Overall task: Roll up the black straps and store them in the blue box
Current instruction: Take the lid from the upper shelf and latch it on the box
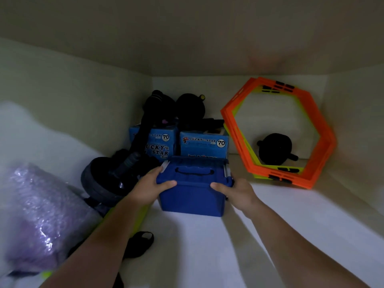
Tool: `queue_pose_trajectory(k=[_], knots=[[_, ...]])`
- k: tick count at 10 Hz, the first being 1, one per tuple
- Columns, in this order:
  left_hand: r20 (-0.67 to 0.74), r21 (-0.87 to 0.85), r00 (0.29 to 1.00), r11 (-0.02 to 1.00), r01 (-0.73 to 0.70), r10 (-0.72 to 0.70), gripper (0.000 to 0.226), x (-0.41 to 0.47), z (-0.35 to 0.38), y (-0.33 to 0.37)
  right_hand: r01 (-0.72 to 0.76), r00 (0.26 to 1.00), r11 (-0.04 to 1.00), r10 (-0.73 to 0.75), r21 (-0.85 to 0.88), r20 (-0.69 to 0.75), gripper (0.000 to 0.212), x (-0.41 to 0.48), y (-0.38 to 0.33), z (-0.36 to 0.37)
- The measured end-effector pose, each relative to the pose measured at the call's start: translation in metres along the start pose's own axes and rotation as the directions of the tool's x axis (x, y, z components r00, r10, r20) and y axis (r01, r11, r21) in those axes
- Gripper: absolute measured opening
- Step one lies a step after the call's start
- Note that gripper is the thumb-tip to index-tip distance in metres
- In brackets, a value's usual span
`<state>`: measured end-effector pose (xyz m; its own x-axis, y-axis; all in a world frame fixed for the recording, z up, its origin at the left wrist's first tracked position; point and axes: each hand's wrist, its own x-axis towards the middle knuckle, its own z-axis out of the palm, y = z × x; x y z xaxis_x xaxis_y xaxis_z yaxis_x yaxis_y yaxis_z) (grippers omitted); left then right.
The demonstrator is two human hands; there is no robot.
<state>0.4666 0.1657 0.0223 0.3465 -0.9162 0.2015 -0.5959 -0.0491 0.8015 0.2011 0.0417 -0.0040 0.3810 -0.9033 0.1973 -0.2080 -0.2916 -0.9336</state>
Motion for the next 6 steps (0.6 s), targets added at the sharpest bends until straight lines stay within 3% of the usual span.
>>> queue_pose_trajectory(k=[2, 3, 6], knots=[[-0.005, 0.009, 1.0, 1.0, 0.01, -0.01, 0.086, 0.021, -0.003, -0.004, 0.003, 1.0, 0.997, -0.004, -0.076, -0.016, 0.048, 0.03, 0.0, 0.009], [-0.008, -0.015, 1.0, 1.0, -0.011, 0.011, 0.065, 0.026, -0.002, -0.004, 0.013, 1.0, 0.998, -0.012, -0.065, 0.021, 0.043, 0.037, 0.001, 0.011], [-0.101, 0.081, 0.994, 0.997, -0.021, 0.029, 0.065, 0.009, -0.004, 0.013, 0.03, 1.0, 0.993, -0.029, -0.115, 0.006, 0.034, 0.028, -0.009, 0.004]])
